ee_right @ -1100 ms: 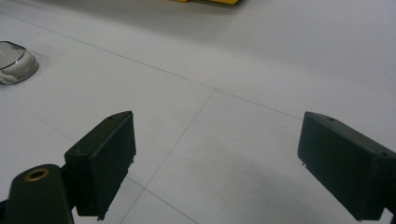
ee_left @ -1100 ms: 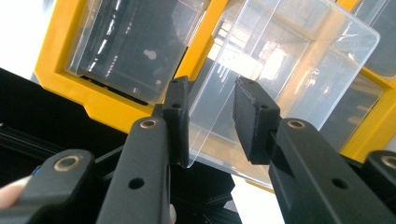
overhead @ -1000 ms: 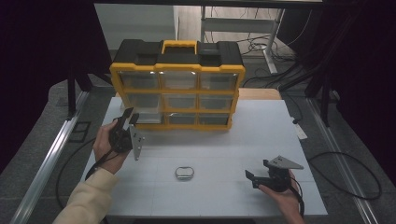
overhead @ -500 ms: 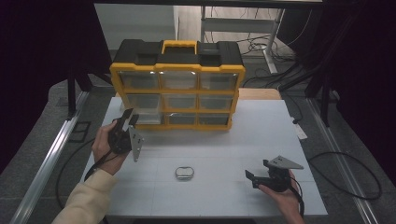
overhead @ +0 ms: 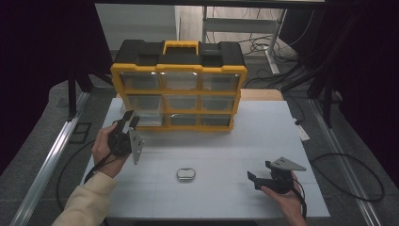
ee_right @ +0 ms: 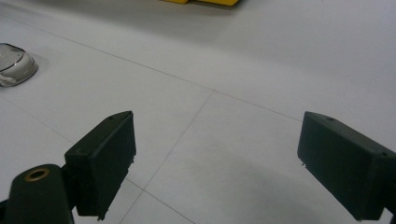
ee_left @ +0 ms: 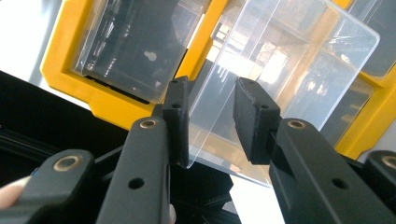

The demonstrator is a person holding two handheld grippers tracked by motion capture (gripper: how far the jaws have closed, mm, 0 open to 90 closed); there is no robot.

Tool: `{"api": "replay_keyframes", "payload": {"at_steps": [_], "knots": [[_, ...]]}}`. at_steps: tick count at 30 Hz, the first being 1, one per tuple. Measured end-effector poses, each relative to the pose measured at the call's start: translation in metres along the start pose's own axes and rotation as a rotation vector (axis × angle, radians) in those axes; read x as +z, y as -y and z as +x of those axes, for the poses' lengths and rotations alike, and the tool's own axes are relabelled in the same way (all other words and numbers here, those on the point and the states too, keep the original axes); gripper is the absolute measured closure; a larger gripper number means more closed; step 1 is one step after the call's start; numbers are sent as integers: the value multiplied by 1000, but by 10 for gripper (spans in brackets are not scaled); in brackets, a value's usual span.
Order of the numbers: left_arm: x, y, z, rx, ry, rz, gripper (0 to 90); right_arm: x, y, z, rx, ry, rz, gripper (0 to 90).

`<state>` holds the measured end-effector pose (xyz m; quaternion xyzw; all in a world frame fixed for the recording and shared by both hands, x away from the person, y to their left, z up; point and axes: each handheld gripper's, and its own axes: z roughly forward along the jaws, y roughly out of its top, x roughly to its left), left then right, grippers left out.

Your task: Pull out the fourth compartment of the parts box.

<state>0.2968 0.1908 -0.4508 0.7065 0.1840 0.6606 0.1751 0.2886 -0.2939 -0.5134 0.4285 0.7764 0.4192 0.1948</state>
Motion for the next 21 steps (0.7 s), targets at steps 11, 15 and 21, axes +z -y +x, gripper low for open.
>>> {"api": "replay_keyframes", "payload": {"at_steps": [11, 15, 21], "knots": [[-4, 1, -1, -2, 1, -7, 661, 0, 0, 0, -1, 0, 1, 121], [-5, 2, -1, -3, 1, -8, 661, 0, 0, 0, -1, 1, 0, 121], [-5, 2, -1, -5, 2, -9, 661, 0, 0, 0, -2, 0, 0, 121]]}}
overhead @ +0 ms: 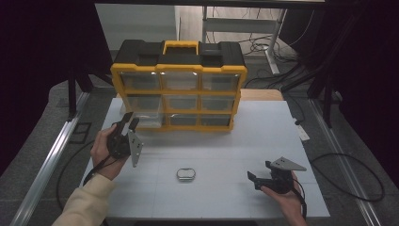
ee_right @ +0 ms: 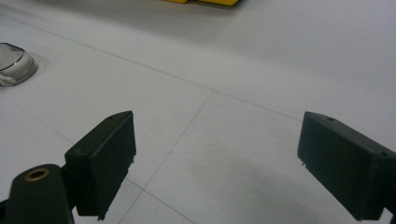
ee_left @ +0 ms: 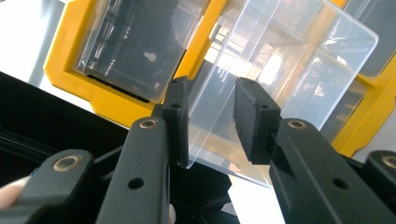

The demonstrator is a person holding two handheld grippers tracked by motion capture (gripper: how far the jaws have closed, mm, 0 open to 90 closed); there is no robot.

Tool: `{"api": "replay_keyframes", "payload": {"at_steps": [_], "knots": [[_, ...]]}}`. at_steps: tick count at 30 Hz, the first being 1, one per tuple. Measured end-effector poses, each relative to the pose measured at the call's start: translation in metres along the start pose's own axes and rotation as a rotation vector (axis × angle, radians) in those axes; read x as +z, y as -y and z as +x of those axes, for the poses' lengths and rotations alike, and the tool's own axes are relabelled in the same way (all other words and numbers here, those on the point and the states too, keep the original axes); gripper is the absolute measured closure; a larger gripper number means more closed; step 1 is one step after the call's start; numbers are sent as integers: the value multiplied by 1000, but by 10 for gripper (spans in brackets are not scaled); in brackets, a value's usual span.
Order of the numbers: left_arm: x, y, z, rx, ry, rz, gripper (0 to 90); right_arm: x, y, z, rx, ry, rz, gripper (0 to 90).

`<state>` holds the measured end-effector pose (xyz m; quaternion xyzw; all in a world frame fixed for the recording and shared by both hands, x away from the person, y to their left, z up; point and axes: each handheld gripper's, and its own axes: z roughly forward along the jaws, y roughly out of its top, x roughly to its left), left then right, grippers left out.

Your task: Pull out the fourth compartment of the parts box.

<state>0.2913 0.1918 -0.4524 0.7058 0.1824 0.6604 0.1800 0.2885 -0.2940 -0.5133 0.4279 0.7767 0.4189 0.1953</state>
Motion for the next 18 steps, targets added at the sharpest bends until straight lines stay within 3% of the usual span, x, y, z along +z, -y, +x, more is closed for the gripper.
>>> {"api": "replay_keyframes", "payload": {"at_steps": [18], "knots": [[-4, 2, -1, 0, 4, -3, 658, 0, 0, 0, 0, 1, 0, 121]]}}
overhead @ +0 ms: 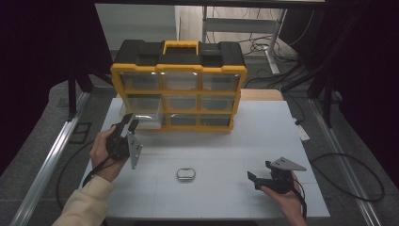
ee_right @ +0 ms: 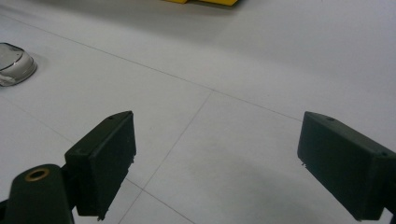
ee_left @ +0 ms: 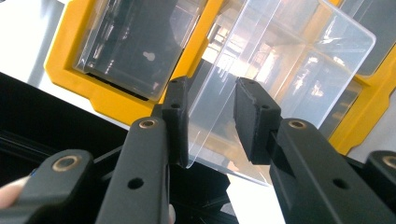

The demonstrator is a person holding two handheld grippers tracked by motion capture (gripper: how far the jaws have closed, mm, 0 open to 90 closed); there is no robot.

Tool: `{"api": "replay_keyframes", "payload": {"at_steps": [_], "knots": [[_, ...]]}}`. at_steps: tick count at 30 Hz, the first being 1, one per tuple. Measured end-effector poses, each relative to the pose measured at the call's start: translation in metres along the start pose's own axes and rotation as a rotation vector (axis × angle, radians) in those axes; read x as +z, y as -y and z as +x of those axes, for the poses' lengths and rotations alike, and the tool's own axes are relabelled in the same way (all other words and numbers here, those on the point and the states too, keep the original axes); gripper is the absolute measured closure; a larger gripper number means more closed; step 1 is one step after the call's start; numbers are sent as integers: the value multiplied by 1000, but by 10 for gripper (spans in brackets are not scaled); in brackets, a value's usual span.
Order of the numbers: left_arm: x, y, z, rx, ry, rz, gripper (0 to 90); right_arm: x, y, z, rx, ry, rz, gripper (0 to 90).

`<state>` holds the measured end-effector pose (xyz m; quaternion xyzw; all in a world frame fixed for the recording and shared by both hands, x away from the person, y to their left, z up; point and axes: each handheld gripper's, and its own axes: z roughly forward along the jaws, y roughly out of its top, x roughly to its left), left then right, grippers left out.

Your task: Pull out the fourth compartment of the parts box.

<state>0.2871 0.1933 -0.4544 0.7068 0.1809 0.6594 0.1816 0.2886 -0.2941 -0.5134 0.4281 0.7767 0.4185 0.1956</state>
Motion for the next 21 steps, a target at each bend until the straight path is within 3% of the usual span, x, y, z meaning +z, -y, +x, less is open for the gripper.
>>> {"api": "replay_keyframes", "payload": {"at_steps": [21], "knots": [[-2, 1, -3, 0, 3, -7, 651, 0, 0, 0, -1, 0, 1, 121]]}}
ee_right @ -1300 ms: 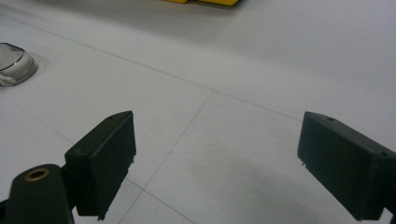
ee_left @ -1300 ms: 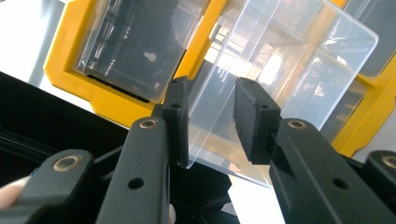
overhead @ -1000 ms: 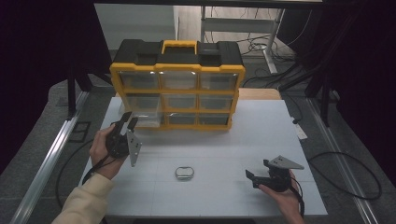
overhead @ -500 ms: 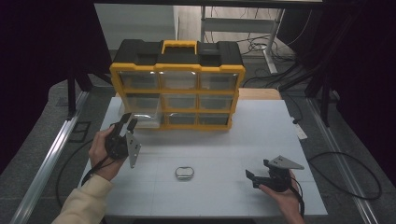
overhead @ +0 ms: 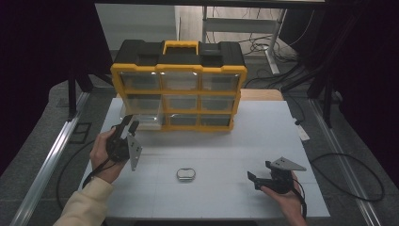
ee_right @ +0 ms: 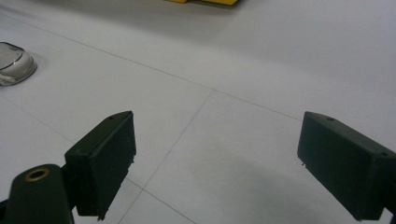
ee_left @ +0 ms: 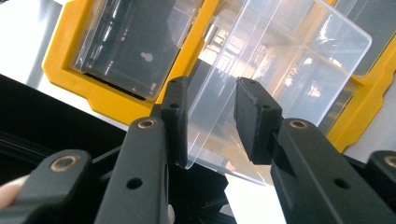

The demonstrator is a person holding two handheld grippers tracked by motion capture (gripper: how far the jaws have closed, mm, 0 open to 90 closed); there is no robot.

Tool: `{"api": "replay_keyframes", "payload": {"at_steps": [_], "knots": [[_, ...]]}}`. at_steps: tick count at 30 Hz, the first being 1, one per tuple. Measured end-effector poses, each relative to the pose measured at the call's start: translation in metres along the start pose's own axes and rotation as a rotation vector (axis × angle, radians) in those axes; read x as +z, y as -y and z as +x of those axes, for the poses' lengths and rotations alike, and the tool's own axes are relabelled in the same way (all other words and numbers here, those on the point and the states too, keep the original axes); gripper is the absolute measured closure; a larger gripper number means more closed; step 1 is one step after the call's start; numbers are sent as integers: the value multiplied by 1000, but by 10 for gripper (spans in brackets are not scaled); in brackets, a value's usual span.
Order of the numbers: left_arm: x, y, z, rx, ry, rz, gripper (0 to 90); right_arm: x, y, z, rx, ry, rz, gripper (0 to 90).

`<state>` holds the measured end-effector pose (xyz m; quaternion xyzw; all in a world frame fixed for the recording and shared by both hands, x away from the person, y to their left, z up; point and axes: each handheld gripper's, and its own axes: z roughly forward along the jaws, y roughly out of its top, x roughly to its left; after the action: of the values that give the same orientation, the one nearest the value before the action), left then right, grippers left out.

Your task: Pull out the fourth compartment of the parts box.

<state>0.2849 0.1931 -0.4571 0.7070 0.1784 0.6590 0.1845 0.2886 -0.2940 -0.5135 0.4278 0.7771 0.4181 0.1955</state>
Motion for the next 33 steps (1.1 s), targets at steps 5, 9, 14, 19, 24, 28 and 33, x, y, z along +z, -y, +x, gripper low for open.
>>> {"api": "replay_keyframes", "payload": {"at_steps": [5, 9, 14, 19, 24, 28, 33], "knots": [[0, 1, 1, -3, 0, 2, 649, 0, 0, 0, 0, 0, 0, 121], [0, 1, 1, -3, 0, 3, 648, 0, 0, 0, 0, 0, 0, 121], [0, 0, 2, -14, 6, 5, 641, 0, 0, 0, 0, 1, 0, 121], [-1, -2, 7, -53, 24, -13, 509, 0, 0, 0, 1, 2, 0, 121], [-4, -5, 9, -81, 62, -28, 378, 0, 0, 0, 0, 1, 0, 121], [-6, -7, 8, -113, 106, -44, 312, 0, 0, 0, -3, 3, 1, 121], [-8, -8, 8, -142, 134, -50, 266, 0, 0, 1, -8, 8, 1, 121]]}}
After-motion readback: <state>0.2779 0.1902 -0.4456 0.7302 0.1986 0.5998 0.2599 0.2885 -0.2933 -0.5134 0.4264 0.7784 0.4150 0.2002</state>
